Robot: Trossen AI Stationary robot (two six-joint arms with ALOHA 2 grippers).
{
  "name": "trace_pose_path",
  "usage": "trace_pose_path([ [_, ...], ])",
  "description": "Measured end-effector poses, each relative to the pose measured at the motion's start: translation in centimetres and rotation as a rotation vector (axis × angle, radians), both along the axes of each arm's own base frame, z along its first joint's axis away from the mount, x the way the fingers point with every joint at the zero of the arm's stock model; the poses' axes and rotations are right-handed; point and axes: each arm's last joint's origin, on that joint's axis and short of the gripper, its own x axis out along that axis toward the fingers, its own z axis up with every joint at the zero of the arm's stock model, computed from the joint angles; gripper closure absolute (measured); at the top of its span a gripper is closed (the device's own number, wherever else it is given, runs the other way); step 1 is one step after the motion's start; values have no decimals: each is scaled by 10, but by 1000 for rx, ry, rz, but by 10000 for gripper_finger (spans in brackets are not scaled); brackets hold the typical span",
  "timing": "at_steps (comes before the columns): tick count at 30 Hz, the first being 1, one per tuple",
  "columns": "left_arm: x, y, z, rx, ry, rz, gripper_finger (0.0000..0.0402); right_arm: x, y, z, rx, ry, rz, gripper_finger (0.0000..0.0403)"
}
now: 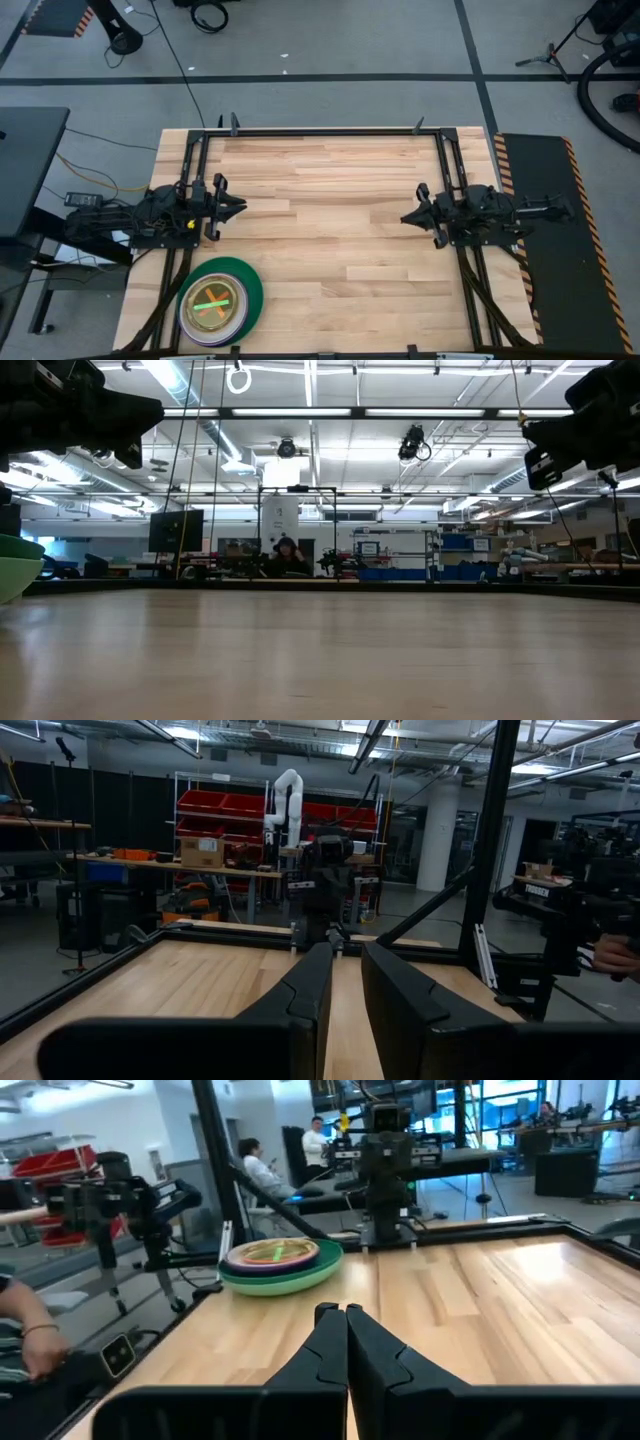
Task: Stack plastic plates
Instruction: Return to Home Position
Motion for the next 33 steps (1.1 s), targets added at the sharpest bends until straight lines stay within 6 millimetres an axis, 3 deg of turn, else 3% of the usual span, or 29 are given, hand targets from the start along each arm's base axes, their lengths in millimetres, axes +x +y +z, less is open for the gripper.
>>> trace_pose_path([
  [13, 0, 0, 0, 0, 0, 0, 336, 0, -1, 0, -44, 1, -185, 398],
  [21, 0, 0, 0, 0, 0, 0, 336, 0, 0, 0, 17, 7, -165, 363],
  [33, 0, 0, 0, 0, 0, 0, 336, 0, 0, 0, 33, 8, -164, 360],
])
